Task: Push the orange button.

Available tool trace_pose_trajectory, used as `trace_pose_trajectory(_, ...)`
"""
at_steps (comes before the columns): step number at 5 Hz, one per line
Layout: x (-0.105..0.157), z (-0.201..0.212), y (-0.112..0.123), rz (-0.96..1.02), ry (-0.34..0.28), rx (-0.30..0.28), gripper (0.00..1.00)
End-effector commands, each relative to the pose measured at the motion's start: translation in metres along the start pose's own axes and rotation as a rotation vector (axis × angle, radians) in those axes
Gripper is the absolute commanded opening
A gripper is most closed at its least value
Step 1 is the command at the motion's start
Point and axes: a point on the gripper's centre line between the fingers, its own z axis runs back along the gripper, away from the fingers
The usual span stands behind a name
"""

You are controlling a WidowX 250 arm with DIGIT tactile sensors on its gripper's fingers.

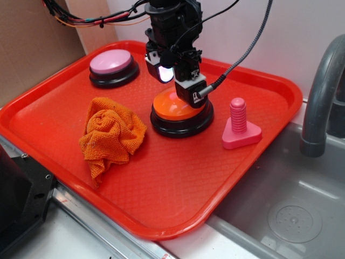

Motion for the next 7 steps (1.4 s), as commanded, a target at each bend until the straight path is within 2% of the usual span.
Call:
trace_pose_trajectory(1, 0.004, 0.001, 0.002, 0.025, 0.109, 0.057, 1.0)
trace_pose_trajectory(2, 0.002, -0.001, 0.003, 0.06, 0.104, 0.027, 1.0)
trace_pose_trajectory(3, 0.002, -0.001, 0.003, 0.059, 0.096, 0.029, 1.0)
trace_pose_trajectory(4, 0.003, 0.009, 0.0, -0.054, -0.009, 0.005, 1.0)
trace_pose_trajectory(6, 0.0, 0.031, 0.006, -0.024, -0.06, 0.014, 1.0)
trace_pose_trajectory(7, 0.003, 0.032, 0.007, -0.029, -0.055, 0.007, 1.0)
